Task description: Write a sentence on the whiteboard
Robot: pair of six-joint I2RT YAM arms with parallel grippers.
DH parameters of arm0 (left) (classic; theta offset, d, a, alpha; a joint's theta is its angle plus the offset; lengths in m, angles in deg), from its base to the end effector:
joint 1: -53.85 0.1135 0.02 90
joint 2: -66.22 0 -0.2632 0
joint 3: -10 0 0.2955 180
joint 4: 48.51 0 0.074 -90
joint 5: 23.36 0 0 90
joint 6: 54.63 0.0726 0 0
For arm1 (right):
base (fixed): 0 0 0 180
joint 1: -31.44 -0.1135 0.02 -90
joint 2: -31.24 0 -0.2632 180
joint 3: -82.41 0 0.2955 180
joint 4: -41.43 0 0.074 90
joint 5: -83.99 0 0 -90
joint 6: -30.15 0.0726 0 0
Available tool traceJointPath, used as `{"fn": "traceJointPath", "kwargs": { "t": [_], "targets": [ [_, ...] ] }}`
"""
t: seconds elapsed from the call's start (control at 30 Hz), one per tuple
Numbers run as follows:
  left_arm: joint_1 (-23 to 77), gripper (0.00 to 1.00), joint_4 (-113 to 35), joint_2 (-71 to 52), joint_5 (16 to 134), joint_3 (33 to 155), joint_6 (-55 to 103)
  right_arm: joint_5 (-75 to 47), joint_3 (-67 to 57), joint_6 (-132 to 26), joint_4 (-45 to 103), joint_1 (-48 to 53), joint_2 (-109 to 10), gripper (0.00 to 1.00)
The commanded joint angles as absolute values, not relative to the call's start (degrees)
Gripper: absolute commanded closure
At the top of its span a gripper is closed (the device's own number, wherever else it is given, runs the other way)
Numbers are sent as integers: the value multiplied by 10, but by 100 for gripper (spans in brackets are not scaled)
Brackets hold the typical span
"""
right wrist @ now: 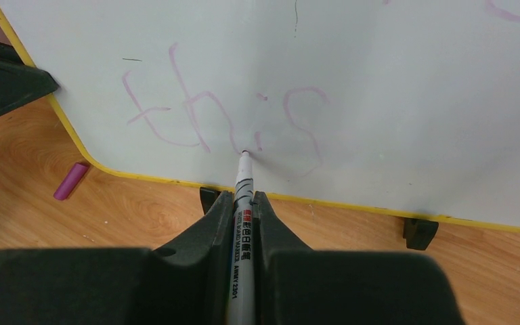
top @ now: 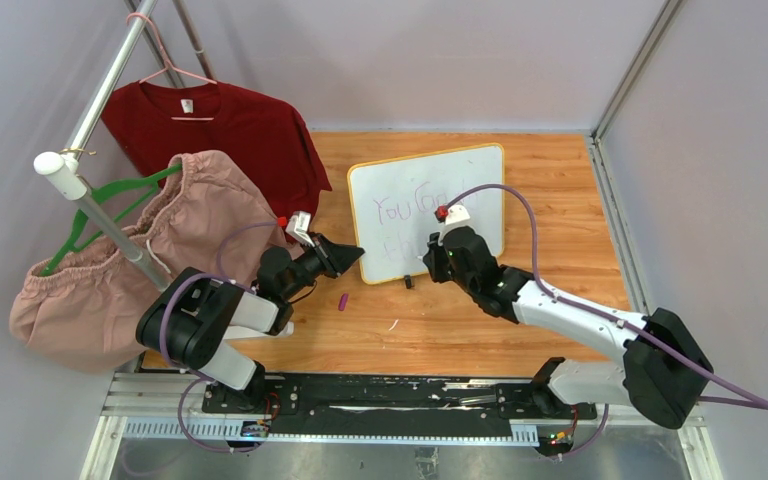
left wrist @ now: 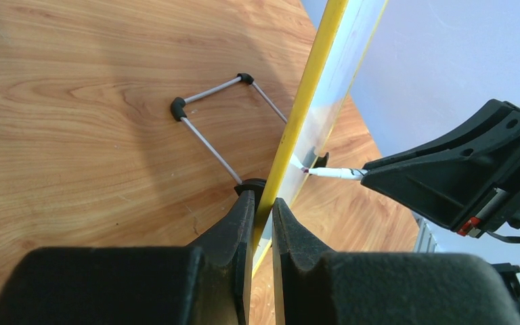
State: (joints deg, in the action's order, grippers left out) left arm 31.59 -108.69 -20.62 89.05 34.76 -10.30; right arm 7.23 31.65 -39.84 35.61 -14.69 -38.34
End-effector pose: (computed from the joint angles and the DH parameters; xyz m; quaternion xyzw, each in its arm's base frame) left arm 0.2532 -0.1335 0.1105 -0.0107 0.7178 -0.4969 0.4876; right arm 0.2472 0.2331 0.2045 -0.1283 0.8285 0.2113 0.5024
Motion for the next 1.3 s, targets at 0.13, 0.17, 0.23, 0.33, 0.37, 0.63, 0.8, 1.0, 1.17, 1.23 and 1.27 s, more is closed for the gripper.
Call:
{"fn": "traceJointPath", "kwargs": {
  "t": [0.13, 0.17, 0.23, 0.33, 0.37, 0.63, 0.8, 1.0, 1.17, 1.23, 1.27],
  "targets": [
    [310, 100, -1123, -188, 886, 341, -104, 71, 319, -406, 324, -154, -301, 100],
    [310, 100, -1121, -186, 885, 340, -104, 73, 324, -409, 313, -154, -283, 100],
    [310, 100, -1114, -181, 882, 341, -101, 80, 334, -416, 286, -154, -241, 100],
    [310, 99, -1105, -173, 879, 340, -97, 102, 354, -429, 254, -154, -182, 100],
    [310, 99, -1102, -172, 878, 340, -95, 114, 362, -434, 248, -153, -163, 100],
    [310, 86, -1092, -179, 869, 340, -91, 206, 428, -457, 272, -152, -62, 100],
    [310, 74, -1082, -176, 864, 341, -88, 209, 445, -458, 292, -152, -50, 100],
    [309, 57, -1056, -165, 855, 340, -81, 212, 462, -463, 337, -152, -54, 100],
    [307, 50, -1062, -167, 848, 339, -90, 196, 474, -462, 383, -152, -73, 100],
    [306, 48, -1063, -162, 840, 336, -92, 191, 473, -462, 396, -152, -84, 100],
    [306, 47, -1064, -158, 834, 332, -91, 190, 472, -463, 402, -152, -89, 100]
  ]
}}
